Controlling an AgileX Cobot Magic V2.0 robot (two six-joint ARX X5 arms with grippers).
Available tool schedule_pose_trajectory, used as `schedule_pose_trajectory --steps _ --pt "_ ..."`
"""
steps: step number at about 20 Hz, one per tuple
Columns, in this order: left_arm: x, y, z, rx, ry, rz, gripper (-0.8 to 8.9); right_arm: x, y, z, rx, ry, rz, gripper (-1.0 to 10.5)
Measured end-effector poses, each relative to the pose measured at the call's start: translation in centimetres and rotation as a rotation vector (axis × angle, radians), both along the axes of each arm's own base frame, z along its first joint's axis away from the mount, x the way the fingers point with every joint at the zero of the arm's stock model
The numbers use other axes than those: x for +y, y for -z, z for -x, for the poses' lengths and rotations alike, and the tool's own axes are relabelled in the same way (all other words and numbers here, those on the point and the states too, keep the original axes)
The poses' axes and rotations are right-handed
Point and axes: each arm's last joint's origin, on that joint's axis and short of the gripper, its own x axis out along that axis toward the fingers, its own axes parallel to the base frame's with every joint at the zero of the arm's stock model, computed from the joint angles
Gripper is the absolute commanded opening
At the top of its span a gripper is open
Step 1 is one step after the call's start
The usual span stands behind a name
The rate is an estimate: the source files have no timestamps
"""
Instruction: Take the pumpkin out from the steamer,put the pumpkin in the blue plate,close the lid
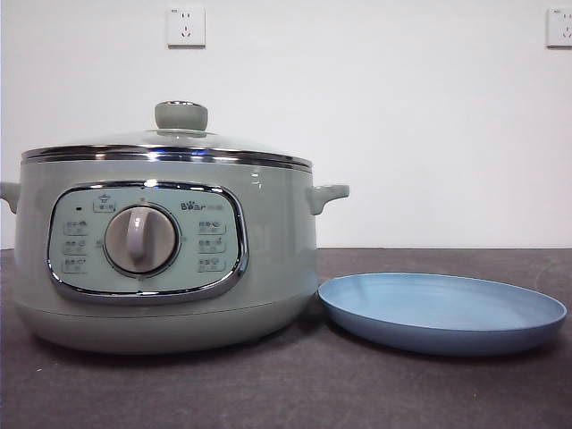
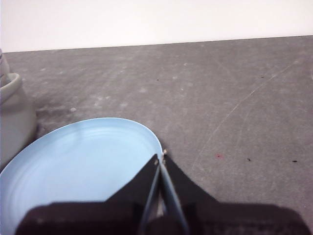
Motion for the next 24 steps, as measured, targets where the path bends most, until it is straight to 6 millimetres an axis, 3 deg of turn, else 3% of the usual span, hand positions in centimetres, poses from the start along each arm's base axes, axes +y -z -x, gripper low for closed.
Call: schedule_pose_trajectory --steps 8,15,24 --pt "-0.1 0.0 0.0 0.001 0.036 0.066 -0.03 0.0 0.0 0.0 0.037 0.028 -0.183 0.0" --pt "-1.0 -0.2 0.2 0.057 0.289 0.423 -0.03 0.0 0.0 0.0 0.101 0.084 -0.498 0.0" --pt "-1.1 -0.5 0.2 0.061 0.314 0.509 -0.07 0.1 0.0 0.0 0.121 0.069 -0.560 -0.1"
